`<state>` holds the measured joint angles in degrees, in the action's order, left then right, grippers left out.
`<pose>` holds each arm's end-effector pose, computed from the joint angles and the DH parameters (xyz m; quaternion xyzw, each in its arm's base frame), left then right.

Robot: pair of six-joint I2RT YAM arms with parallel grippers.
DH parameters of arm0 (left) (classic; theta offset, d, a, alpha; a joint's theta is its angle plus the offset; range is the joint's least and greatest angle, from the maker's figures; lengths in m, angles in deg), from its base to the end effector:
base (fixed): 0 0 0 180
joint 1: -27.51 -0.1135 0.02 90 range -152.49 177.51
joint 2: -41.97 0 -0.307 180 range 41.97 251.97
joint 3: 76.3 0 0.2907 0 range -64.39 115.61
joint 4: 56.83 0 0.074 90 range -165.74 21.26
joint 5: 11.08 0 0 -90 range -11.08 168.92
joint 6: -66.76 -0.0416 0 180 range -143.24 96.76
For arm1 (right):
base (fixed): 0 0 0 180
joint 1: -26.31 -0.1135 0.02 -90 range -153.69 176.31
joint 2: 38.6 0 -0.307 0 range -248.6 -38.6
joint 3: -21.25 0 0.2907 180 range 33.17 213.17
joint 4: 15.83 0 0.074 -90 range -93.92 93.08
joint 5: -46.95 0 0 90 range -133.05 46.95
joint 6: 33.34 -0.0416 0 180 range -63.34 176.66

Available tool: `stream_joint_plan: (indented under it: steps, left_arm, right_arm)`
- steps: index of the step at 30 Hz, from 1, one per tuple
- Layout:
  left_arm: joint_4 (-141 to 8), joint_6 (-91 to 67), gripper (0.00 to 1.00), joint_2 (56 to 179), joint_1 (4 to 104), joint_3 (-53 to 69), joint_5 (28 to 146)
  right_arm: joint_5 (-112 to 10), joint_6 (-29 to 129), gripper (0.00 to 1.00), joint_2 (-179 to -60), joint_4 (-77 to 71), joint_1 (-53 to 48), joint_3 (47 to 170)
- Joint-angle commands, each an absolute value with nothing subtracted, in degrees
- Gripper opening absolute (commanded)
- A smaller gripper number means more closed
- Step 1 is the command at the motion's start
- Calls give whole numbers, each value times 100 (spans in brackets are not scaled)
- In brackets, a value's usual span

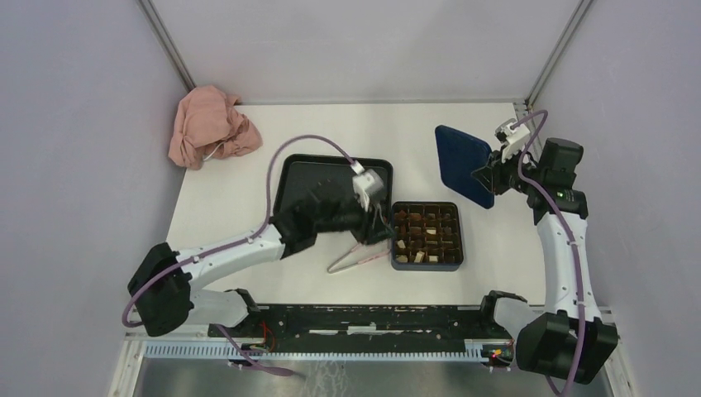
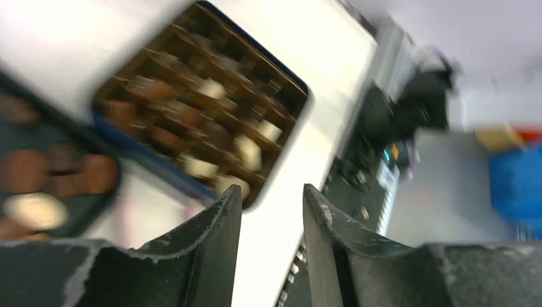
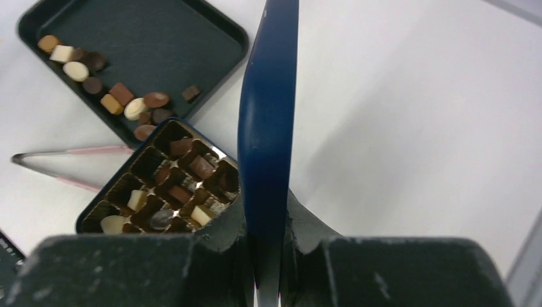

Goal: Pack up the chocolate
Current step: Adjust the packing box at the center of the board, then move the packing box to the center of the board.

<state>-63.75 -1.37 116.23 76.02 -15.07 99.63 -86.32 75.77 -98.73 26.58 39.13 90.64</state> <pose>0.2050 -0.2540 0.3049 0.2860 0.7601 -0.4457 0.3766 0.2416 -0.0257 0.3695 -0.2201 0.8066 0.1900 0.5146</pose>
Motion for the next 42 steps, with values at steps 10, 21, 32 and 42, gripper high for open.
stream_joint_plan:
  steps: [10,21,32,42]
  left_arm:
    - [-4884,-2642,36,12952,10500,-2198,8355]
    - [-5415,-2584,35,15074,10589,-509,6814]
    - [-6072,-1372,36,15832,9266,572,7241]
    - [-5566,-1705,41,14059,9074,-194,7721]
  right_arm:
    - [-10009,7845,0,-10209,2362,4001,8943]
    - [-10353,7724,0,-10205,2216,4541,8898]
    - [-9946,7941,0,-10193,2283,4738,9147]
    - [-10003,8001,0,-10251,2471,4800,9477]
